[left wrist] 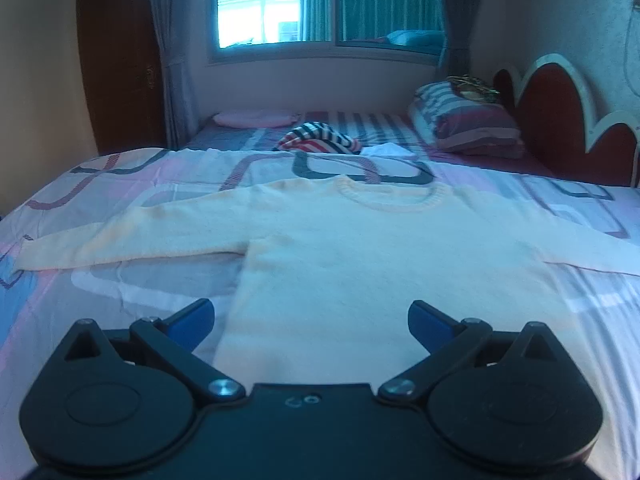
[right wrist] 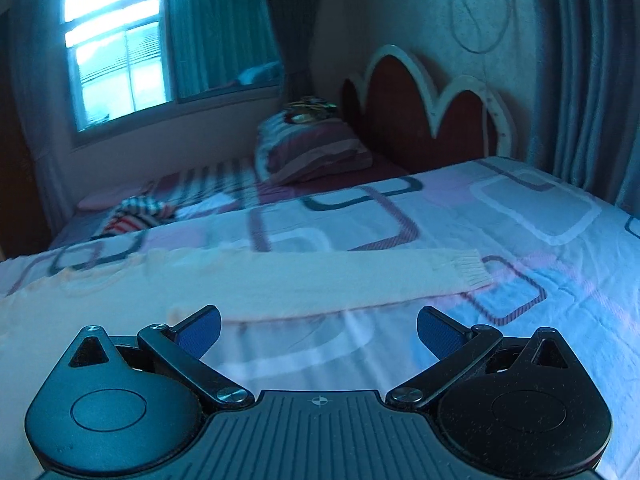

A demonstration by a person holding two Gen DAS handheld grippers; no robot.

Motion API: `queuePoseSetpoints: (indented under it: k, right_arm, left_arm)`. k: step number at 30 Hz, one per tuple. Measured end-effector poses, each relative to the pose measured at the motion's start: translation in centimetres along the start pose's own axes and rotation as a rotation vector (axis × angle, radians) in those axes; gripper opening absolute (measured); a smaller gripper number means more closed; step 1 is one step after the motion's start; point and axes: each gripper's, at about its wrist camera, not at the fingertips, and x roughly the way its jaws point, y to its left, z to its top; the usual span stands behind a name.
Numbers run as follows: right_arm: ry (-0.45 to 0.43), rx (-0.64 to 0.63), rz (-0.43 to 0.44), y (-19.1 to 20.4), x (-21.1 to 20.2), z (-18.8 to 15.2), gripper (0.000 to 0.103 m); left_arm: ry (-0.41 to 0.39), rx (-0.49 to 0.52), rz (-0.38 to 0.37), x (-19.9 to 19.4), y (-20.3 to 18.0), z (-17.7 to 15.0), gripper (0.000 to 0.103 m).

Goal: Fold small clothes
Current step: 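Move the right gripper to a sweater sleeve cuff and close on it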

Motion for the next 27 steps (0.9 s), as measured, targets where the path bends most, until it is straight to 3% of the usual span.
queuePoseSetpoints:
  k: [5, 9, 13, 15, 24, 26, 27]
  right_arm:
    - [-0.001, 0.083, -0.066, -4.6, 5.2, 1.5, 0.103]
    - [-0.002, 0.122, -0.101, -7.3, 7.6, 1.9, 0.103]
    - [0.001, 0.153, -0.128, -9.7, 9.7, 1.5, 0.100]
    - [0.022, 0.192, -0.135, -11.1, 11.0, 1.2, 0.065]
    - [0.063, 0.412, -0.157, -16.9, 13.9, -0.1, 0.061]
    - [0.061, 0.424, -0.147, -17.2, 14.2, 0.1, 0.040]
    - [0.066, 0.432, -0.132, -17.4, 14.4, 0.2, 0.010]
  left_arm:
    - [0.058, -0.097, -0.006, 3.9, 1.4, 0.7, 0.103]
    - [0.063, -0.095, 0.042, 5.9, 1.0, 0.8, 0.101]
    - [0.083, -0.059, 0.044, 7.2, 0.0, 0.5, 0.084]
    - [0.087, -0.045, 0.041, 7.4, -0.6, 0.5, 0.083]
    - [0.110, -0.009, 0.070, 7.9, -1.3, 0.8, 0.088]
    - [0.113, -0.002, 0.075, 7.7, -1.2, 0.8, 0.088]
    - [0.114, -0.001, 0.077, 7.8, -1.2, 0.9, 0.089]
